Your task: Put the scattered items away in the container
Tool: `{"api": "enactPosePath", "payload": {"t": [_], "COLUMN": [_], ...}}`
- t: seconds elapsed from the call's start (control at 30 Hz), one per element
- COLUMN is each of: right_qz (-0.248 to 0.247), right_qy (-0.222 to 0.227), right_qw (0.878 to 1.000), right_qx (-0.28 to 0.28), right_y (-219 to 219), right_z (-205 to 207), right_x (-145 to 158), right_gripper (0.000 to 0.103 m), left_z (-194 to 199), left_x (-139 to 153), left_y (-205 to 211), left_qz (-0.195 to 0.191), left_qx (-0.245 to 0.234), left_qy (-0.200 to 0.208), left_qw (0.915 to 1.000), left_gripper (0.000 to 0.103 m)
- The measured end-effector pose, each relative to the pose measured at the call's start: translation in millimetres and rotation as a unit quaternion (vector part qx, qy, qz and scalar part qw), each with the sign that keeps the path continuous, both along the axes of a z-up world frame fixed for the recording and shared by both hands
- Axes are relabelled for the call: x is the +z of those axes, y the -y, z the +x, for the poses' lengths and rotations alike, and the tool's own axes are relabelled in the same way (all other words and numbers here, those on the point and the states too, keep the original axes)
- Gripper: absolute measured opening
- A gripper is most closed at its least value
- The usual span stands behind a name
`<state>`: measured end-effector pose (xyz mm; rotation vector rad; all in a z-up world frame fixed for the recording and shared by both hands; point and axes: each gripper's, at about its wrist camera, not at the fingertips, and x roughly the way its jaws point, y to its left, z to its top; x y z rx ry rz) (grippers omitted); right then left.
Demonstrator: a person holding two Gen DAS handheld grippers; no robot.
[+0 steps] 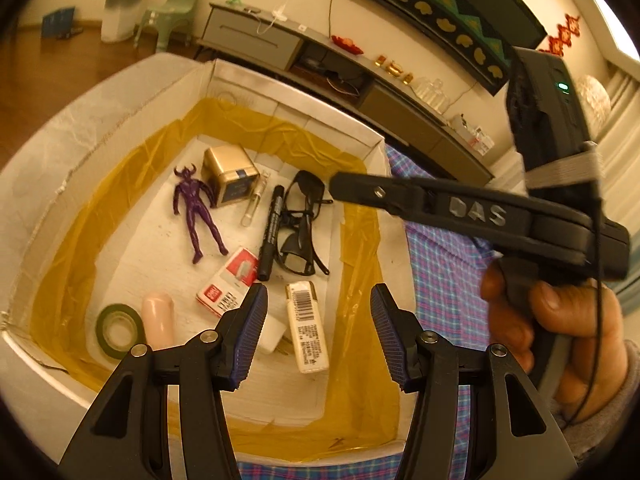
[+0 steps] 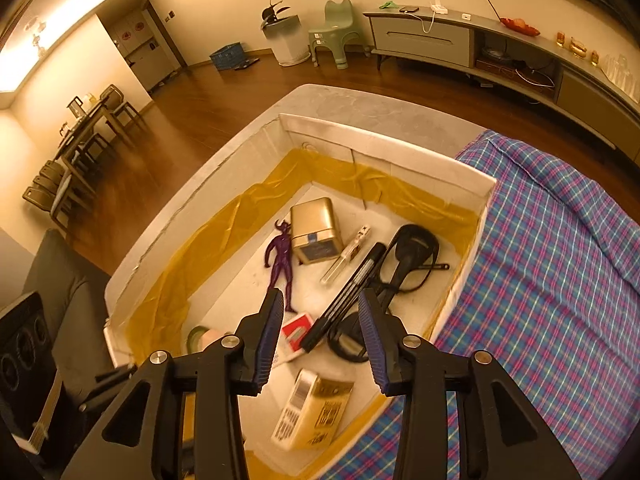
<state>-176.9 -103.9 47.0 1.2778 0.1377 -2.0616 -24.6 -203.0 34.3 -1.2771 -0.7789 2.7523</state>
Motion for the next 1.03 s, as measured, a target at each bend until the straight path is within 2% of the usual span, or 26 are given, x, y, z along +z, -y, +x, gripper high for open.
{"api": "enactPosePath", "payload": {"t": [0.33, 0.37, 0.5, 0.6, 0.7, 0.83, 1.03], "right_qz": [0.014, 0.015, 0.032, 0.046, 0.073, 0.112, 0.136], "right_qy": [-0.059, -0.064, -0.102, -0.125, -0.13, -0.135, -0.123], "right_qw": [0.997, 0.997, 0.993, 0.989, 0.984, 0.976, 0.97], "right_qx": [0.039, 0.041, 0.055, 0.068, 0.094, 0.129, 0.158], "right_y": [-28.3, -33.4, -50.2, -60.3, -61.7, -57.6, -46.5], "right_z": [64.6, 72.1, 103.3, 124.3, 139.5, 157.9, 169.7], "right_x": [23.7, 26.6, 38.9, 46.4, 41.2, 27.7, 8.8], "right_gripper": [0.055, 0.06, 0.061, 0.067, 0.067, 0.068, 0.068], "left_z": [18.9, 21.3, 29.8, 34.7, 39.4, 47.9, 50.5], "left_x": [16.2, 17.3, 19.9, 19.8, 21.4, 22.4, 20.6], "left_y": [-9.7, -11.9, -23.1, -30.3, -33.7, -28.2, -20.8], "left_qz": [-0.098, -0.105, -0.122, -0.139, -0.154, -0.153, -0.135], "left_qx": [0.04, 0.042, 0.037, 0.036, 0.043, 0.061, 0.069], "left_qy": [-0.026, -0.028, -0.035, -0.037, -0.045, -0.055, -0.05], "left_qw": [0.994, 0.9933, 0.9912, 0.989, 0.9861, 0.9849, 0.9871], "left_gripper": [0.057, 0.057, 0.057, 0.057, 0.064, 0.064, 0.064]}}
